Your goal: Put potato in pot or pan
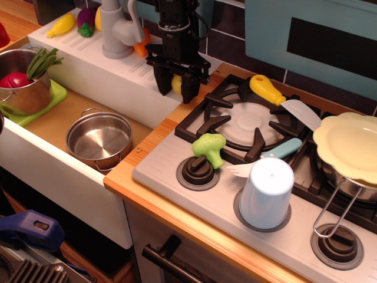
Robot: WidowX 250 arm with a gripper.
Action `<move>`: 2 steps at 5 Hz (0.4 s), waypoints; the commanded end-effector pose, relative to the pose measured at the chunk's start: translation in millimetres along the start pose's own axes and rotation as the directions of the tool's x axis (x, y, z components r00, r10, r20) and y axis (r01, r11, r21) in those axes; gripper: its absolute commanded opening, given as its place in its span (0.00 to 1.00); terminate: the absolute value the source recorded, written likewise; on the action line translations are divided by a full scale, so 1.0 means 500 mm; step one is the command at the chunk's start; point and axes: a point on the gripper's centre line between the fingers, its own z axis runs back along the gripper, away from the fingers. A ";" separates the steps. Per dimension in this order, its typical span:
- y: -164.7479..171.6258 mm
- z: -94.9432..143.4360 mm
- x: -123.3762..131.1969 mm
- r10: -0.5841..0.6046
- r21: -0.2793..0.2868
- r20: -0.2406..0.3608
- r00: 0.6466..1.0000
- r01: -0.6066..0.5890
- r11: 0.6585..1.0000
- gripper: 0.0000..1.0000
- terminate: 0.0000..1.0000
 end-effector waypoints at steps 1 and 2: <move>0.032 0.102 -0.032 0.047 0.075 0.031 0.998 -0.049 0.996 0.00 0.00; 0.071 0.099 -0.068 0.070 0.068 -0.010 0.997 -0.069 0.995 0.00 0.00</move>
